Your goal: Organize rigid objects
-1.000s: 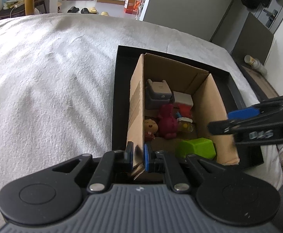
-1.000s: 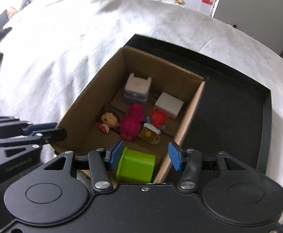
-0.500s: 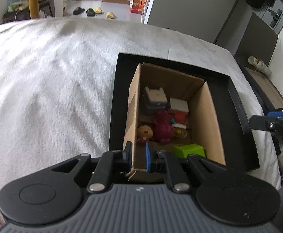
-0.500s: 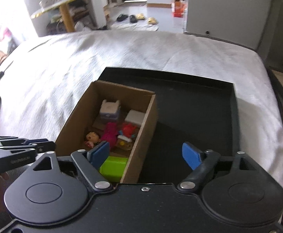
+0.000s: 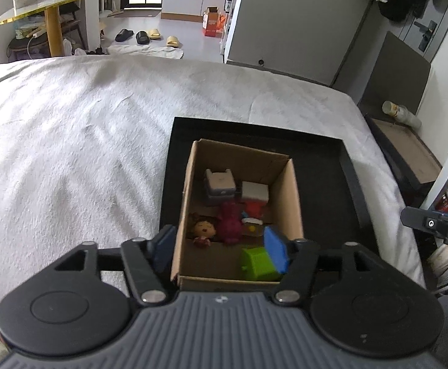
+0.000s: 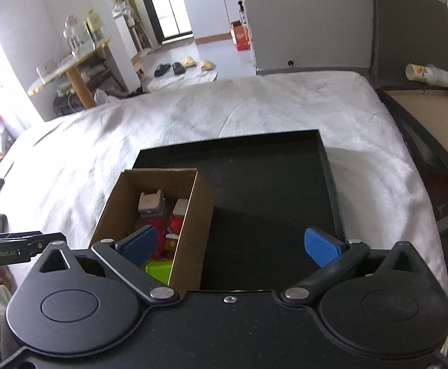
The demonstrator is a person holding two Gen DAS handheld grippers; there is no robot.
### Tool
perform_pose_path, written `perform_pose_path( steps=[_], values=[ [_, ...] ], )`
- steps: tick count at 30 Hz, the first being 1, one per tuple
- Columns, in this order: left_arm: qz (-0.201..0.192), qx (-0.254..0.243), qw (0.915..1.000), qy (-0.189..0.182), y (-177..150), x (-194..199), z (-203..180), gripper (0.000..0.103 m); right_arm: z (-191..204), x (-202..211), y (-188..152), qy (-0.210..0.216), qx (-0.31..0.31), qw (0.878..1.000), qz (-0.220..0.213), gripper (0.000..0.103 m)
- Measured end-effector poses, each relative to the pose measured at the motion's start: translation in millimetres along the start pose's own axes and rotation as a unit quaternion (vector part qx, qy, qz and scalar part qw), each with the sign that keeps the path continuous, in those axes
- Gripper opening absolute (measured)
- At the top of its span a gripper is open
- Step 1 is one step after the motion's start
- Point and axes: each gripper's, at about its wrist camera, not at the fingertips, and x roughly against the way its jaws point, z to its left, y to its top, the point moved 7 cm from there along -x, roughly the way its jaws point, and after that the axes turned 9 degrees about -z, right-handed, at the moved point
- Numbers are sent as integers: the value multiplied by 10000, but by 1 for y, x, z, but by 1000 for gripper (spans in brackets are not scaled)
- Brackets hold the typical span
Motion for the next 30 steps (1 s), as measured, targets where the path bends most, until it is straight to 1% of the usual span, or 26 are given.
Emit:
perform_pose_path(
  steps=[1, 4, 7, 8, 10, 12, 15, 20, 24, 27, 30],
  values=[
    [-14, 12, 10000, -27, 1, 4, -3, 73, -2, 4, 1, -19, 1, 10000, -63, 103],
    [-36, -41, 10000, -70, 5, 15, -11, 80, -6, 14, 3, -57, -29, 9998, -196, 103],
    [-20, -29, 10000, -85, 8, 25, -18, 84, -9, 26, 4, -10, -182, 9995, -270, 103],
    [-52, -29, 9999, -103, 9, 29, -19, 86, -10, 30, 6, 21, -241, 9993, -295, 103],
    [-122, -41, 9998, -176, 13, 38, -24, 92, -11, 38, 7, 77, -315, 9988, -377, 103],
    [-202, -30, 9996, -210, 15, 49, -28, 94, -12, 47, 9, 43, -344, 9984, -457, 103],
    [-366, -33, 9991, -233, 19, 66, -33, 101, -15, 60, 12, 7, -463, 9974, -556, 103],
    [-392, -26, 9986, -357, 19, 86, -41, 102, -17, 79, 17, -172, -565, 9962, -638, 103],
    [-549, -60, 9974, -457, 21, 104, -45, 102, -13, 94, 18, -38, -685, 9956, -636, 103],
    [-608, -116, 9972, -422, 23, 114, -47, 102, -8, 105, 20, 51, -744, 9952, -633, 103],
    [-676, -175, 9966, -433, 24, 126, -50, 102, -3, 118, 22, 72, -695, 9950, -718, 103]
  ],
)
